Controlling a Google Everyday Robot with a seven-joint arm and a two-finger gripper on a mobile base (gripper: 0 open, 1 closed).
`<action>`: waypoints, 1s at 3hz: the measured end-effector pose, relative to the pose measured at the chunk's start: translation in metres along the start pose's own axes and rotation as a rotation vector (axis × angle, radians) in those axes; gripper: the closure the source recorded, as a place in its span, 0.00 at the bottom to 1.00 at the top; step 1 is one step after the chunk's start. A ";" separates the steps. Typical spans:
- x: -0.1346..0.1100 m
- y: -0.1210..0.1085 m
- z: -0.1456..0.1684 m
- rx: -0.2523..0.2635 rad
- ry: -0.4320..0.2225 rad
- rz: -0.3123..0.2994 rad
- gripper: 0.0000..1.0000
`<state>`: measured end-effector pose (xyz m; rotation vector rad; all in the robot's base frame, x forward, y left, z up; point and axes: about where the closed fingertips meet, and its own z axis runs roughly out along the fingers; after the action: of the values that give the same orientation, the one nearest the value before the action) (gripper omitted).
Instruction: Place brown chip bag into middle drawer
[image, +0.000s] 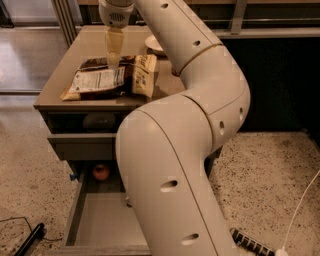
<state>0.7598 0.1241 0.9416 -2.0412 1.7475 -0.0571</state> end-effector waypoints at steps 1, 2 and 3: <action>-0.005 0.007 0.015 -0.025 -0.014 0.003 0.00; -0.004 0.019 0.027 -0.049 -0.026 0.010 0.00; -0.004 0.034 0.042 -0.074 -0.047 0.019 0.00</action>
Offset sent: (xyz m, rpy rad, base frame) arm -0.0401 0.0048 -0.0544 0.0177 0.0915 0.0155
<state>0.7411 0.1375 0.8927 -2.0603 1.7642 0.0620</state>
